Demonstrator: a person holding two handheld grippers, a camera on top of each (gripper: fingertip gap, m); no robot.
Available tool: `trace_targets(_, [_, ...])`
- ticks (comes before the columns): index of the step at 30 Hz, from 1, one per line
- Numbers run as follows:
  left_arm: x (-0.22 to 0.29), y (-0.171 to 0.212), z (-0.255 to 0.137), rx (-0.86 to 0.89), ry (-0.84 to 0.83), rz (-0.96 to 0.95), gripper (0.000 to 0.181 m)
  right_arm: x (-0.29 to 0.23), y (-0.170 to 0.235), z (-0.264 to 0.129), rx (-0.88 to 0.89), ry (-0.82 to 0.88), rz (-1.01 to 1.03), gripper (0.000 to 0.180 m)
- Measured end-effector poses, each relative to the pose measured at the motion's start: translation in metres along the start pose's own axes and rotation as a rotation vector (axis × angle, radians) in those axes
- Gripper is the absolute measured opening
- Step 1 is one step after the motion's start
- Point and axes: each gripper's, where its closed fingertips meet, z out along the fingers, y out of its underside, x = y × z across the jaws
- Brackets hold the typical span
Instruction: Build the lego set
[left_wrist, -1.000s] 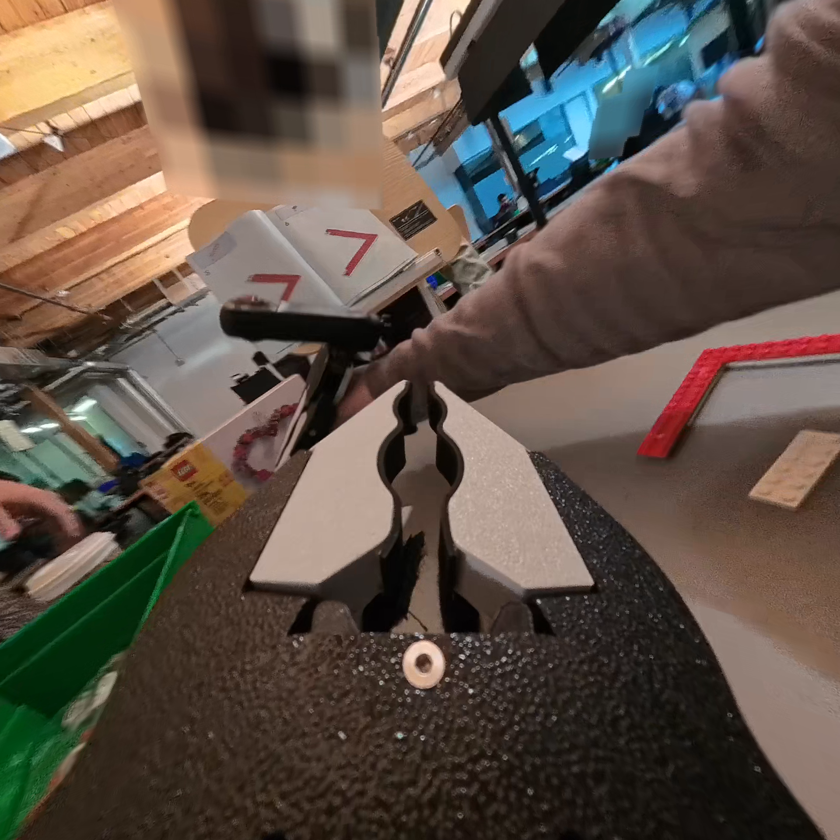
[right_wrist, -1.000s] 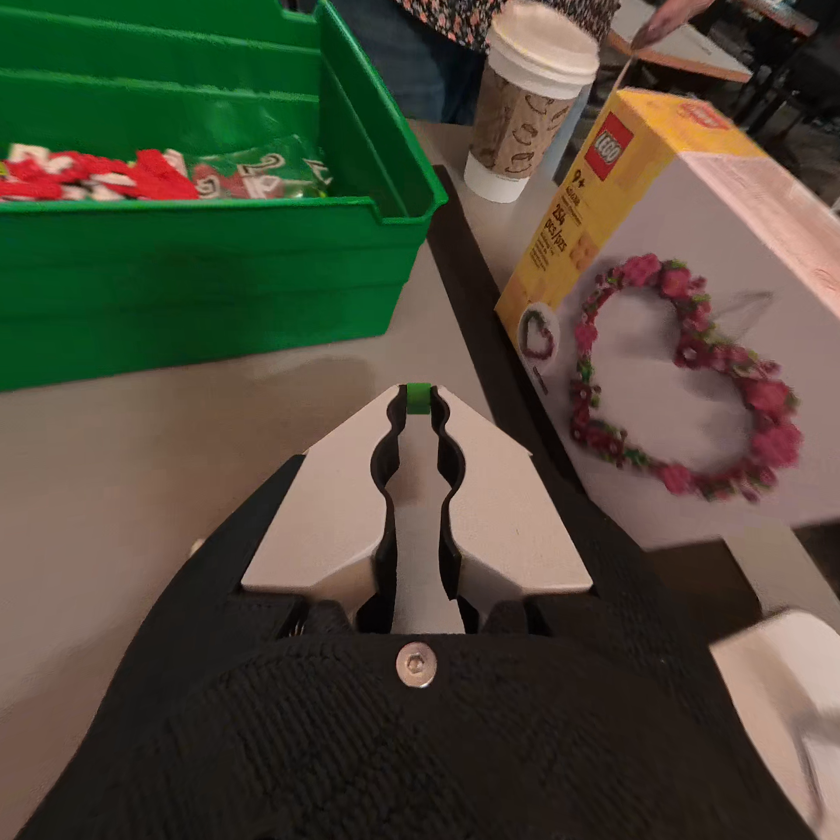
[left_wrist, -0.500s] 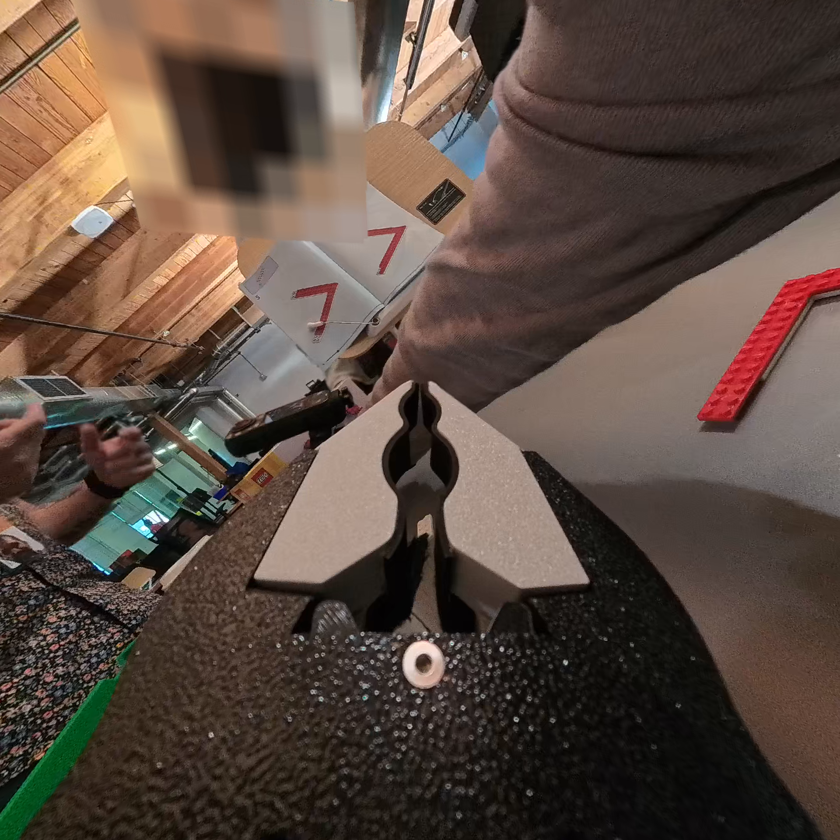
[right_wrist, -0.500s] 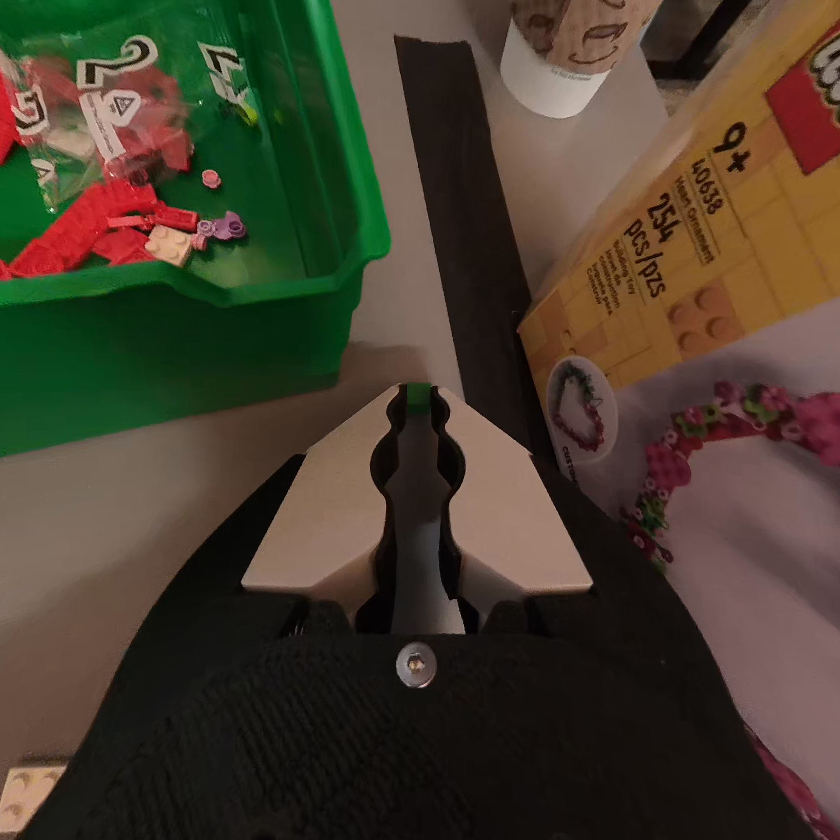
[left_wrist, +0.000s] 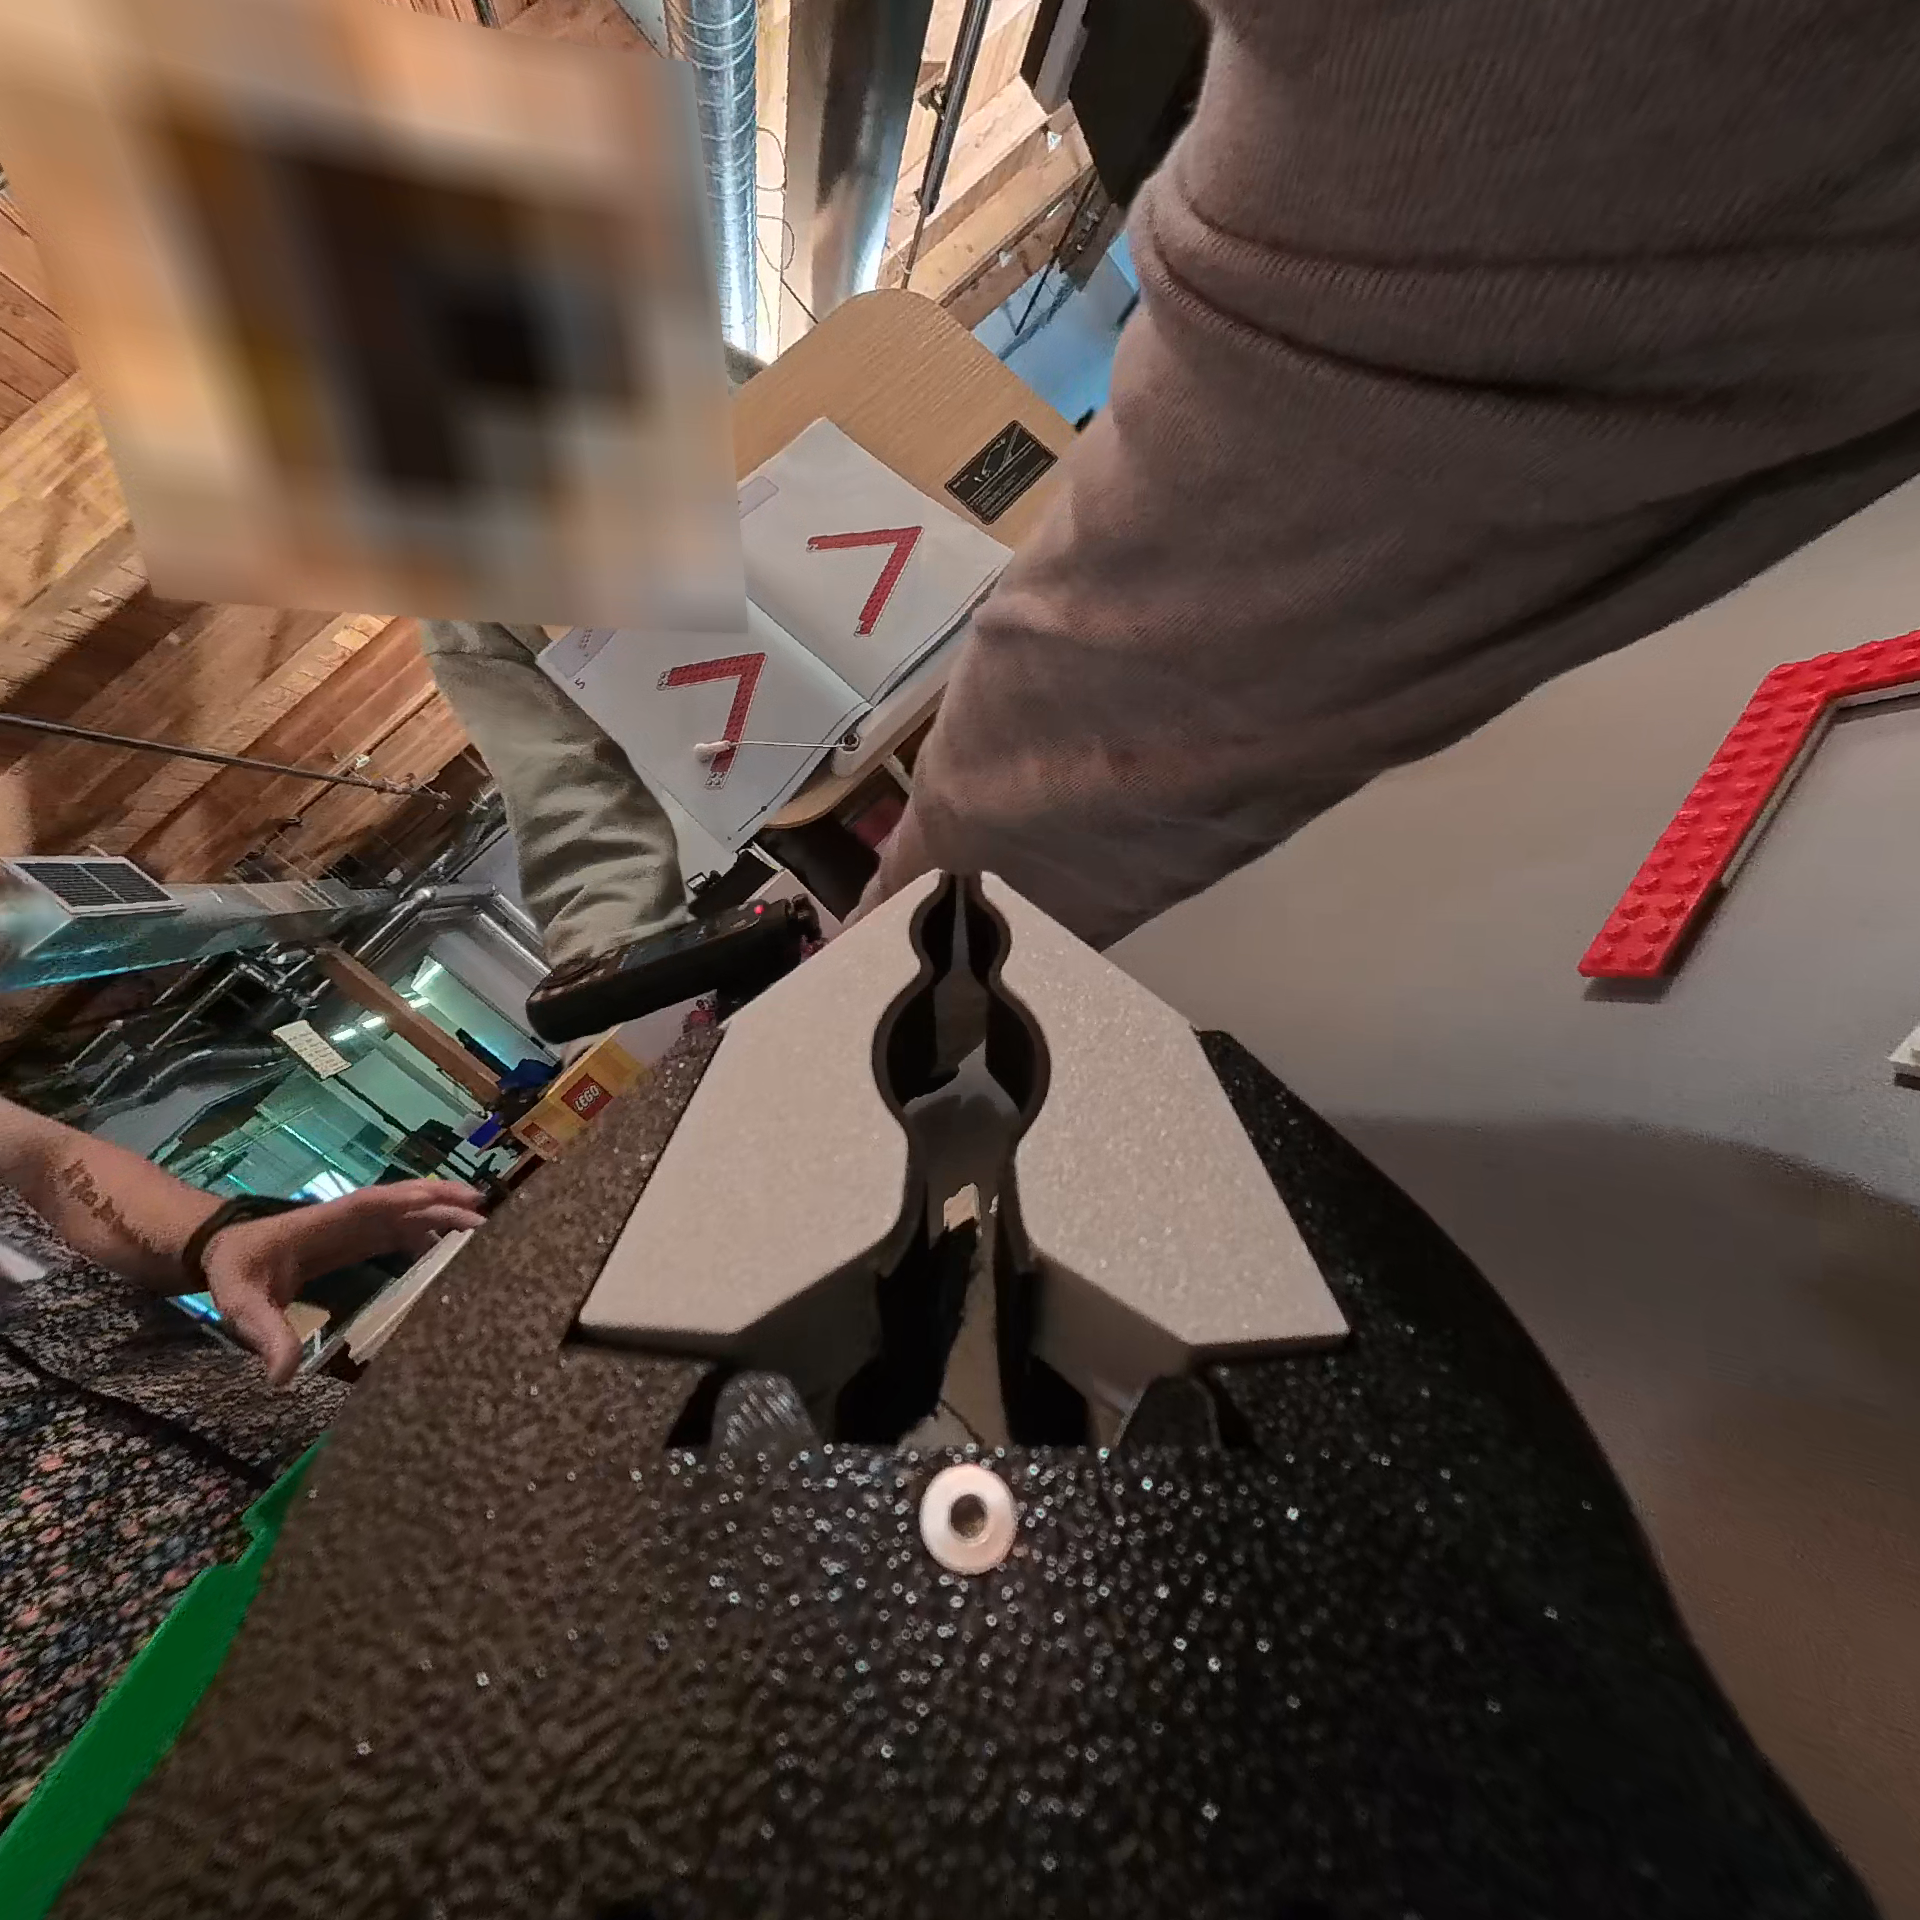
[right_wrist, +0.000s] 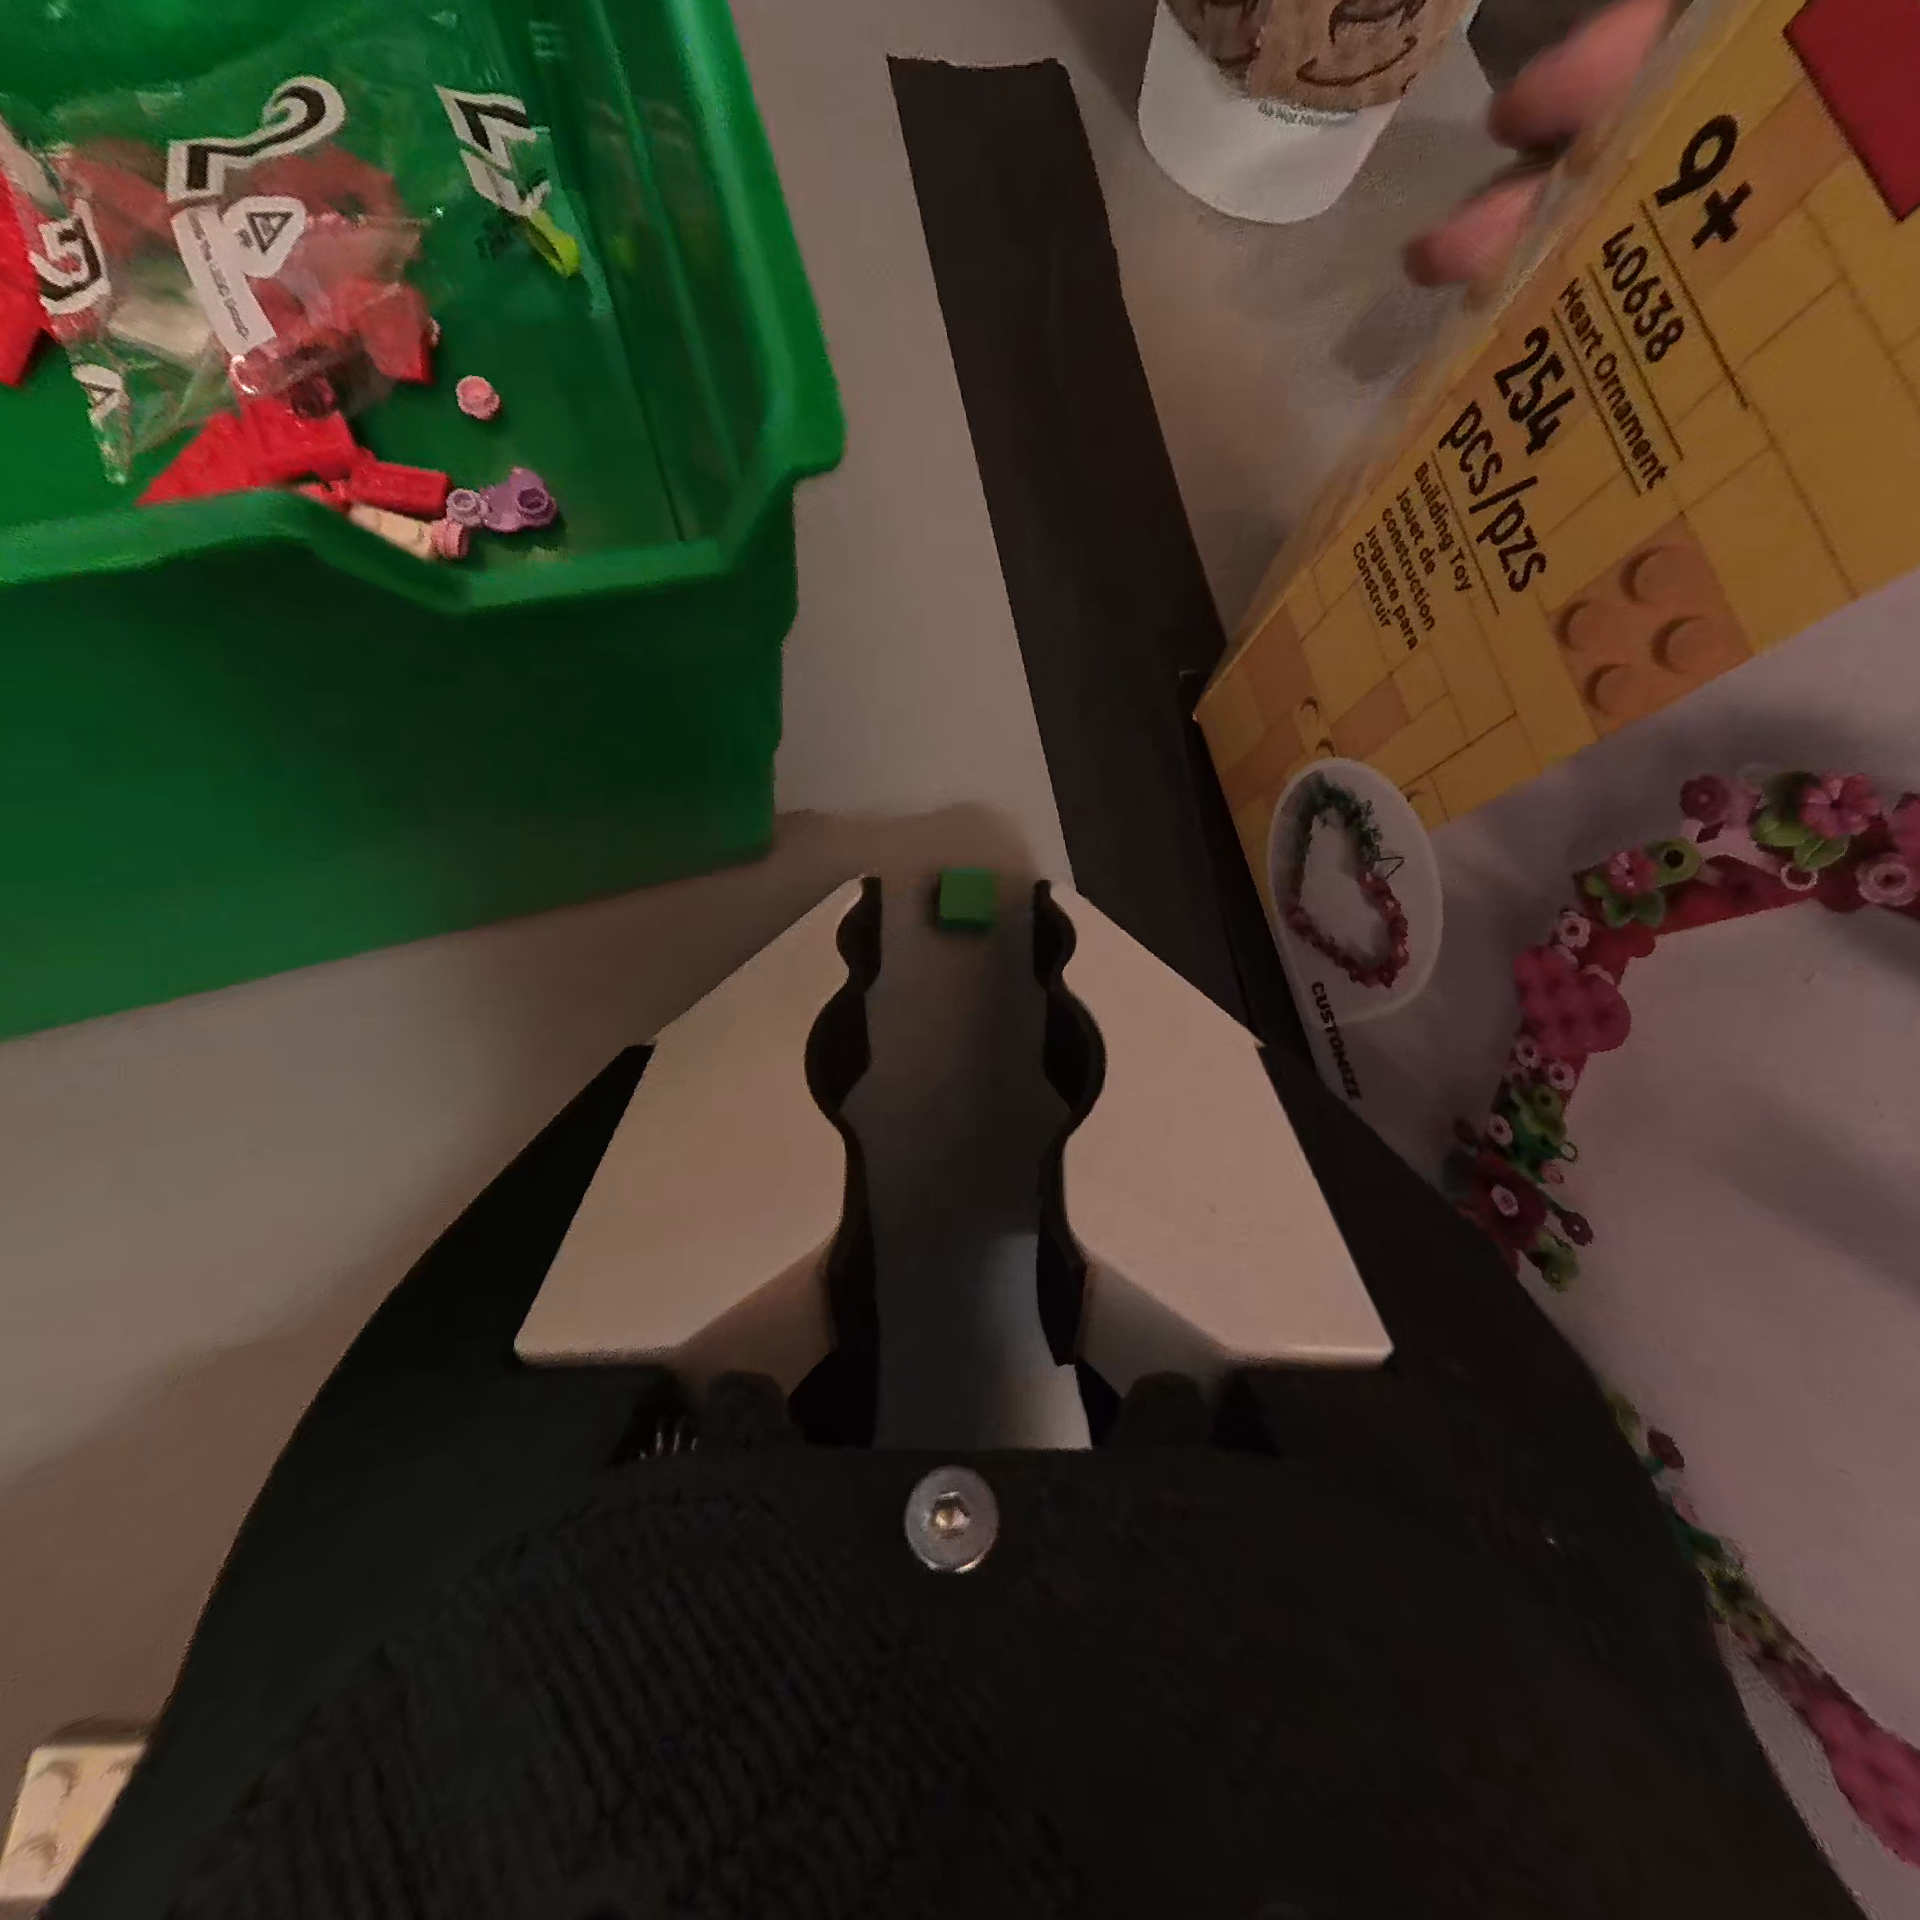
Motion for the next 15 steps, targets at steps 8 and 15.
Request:
trace_targets(8, [-0.002, 0.0, 0.0, 0.002, -0.003, -0.01, 0.0, -0.008, 0.012, -0.067, 0.112, 0.09, -0.011, 0.032])
trace_targets(15, [0.001, 0.004, 0.0, -0.012, 0.018, -0.044, 0.0, -0.064, 0.059, -0.25, 0.421, 0.281, 0.035, 0.022])
